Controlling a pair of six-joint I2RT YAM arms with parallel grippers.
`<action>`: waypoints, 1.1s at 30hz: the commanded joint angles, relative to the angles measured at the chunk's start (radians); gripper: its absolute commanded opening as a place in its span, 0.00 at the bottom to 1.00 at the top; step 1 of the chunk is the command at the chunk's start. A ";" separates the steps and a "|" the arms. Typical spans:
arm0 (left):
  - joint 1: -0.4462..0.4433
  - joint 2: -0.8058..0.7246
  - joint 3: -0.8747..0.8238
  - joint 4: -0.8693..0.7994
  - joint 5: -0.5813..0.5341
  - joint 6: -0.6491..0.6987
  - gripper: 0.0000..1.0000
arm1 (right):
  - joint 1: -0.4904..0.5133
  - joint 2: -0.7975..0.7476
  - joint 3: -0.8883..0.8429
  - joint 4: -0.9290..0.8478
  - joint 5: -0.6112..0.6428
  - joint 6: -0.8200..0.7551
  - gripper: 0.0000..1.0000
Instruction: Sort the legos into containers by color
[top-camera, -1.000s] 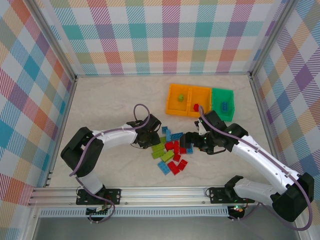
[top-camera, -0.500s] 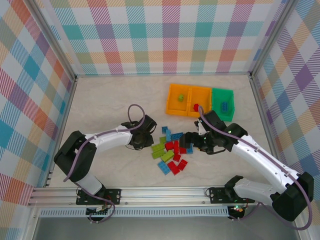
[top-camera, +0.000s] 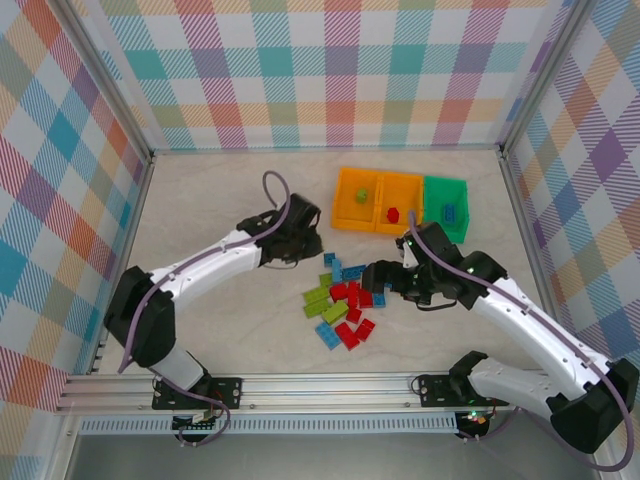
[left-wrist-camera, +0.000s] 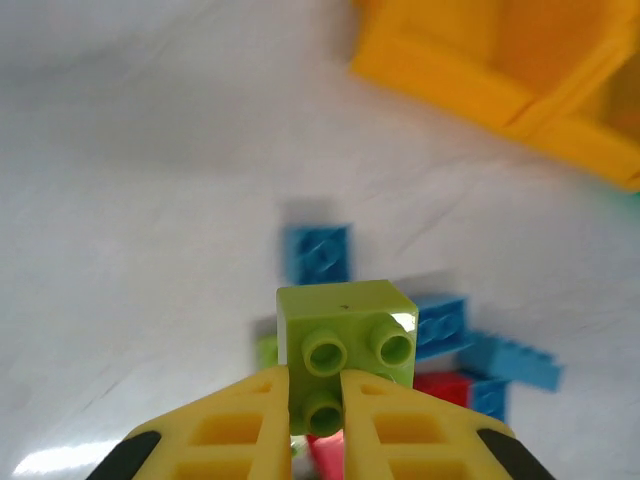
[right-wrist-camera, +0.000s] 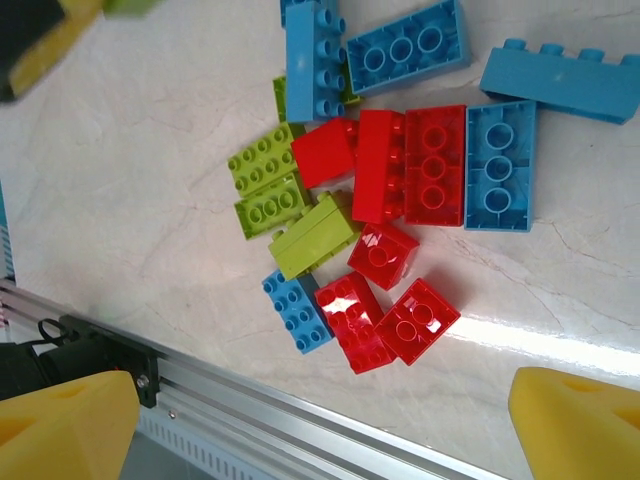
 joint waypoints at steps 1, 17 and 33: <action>0.010 0.137 0.143 0.054 -0.034 0.097 0.17 | 0.006 -0.039 0.016 0.019 0.036 0.033 0.96; 0.048 0.669 0.885 -0.015 -0.045 0.221 0.44 | 0.006 -0.118 0.008 -0.025 0.073 0.068 0.96; 0.034 -0.445 -0.061 0.158 -0.002 0.646 0.46 | 0.088 0.174 0.116 0.002 0.144 0.049 0.94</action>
